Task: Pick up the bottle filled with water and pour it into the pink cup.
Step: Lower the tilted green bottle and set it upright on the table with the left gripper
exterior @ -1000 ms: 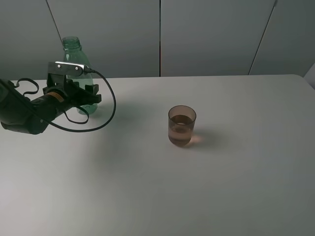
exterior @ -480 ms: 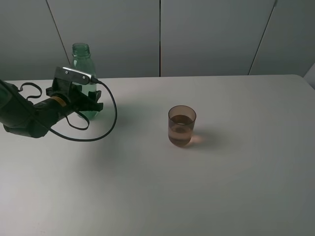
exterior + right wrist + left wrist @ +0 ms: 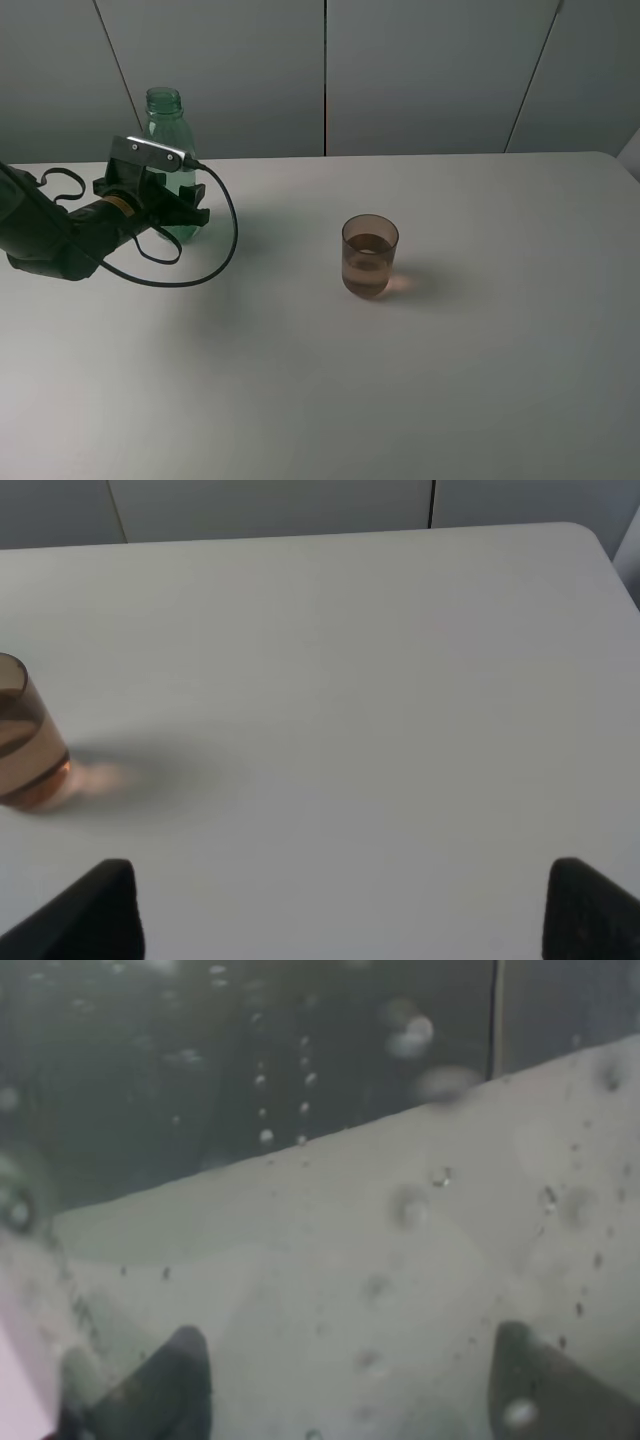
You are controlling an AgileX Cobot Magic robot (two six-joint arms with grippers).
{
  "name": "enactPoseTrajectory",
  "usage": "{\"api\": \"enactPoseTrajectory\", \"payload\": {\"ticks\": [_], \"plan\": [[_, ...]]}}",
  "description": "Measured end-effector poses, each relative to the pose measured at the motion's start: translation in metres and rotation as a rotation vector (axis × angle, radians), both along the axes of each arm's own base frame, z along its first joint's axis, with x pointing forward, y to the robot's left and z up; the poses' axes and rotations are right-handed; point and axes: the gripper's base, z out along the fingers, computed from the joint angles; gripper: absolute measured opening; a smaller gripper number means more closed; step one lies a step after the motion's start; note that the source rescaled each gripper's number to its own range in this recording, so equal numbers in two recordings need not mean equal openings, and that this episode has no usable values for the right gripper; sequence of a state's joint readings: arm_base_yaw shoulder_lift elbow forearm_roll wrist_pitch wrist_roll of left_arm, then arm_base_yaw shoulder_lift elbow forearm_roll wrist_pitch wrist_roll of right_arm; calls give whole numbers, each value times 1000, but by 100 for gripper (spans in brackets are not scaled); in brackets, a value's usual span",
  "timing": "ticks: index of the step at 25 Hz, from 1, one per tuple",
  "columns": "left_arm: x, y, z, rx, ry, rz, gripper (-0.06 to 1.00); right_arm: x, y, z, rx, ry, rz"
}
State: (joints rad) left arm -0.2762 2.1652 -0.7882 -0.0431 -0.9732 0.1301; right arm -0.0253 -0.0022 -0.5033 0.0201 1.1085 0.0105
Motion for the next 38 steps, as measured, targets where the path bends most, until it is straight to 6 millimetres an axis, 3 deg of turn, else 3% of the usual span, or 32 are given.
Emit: {"api": "enactPoseTrajectory", "payload": {"ticks": [2,3,8,10,33,38], "plan": [[0,1,0,-17,6,18,6,0,0,0,0,0,0],[0,1,-1,-29,14,27,15,0,0,0,0,0,0],[-1,3,-4,-51,49,53,79,0,0,0,0,0,0],[-1,3,-4,-55,55,55,92,0,0,0,0,0,0],[-16,6,-9,-33,195,66,96,0,0,0,0,0,0],[-29,10,-11,-21,241,69,96,0,0,0,0,0,0]]}}
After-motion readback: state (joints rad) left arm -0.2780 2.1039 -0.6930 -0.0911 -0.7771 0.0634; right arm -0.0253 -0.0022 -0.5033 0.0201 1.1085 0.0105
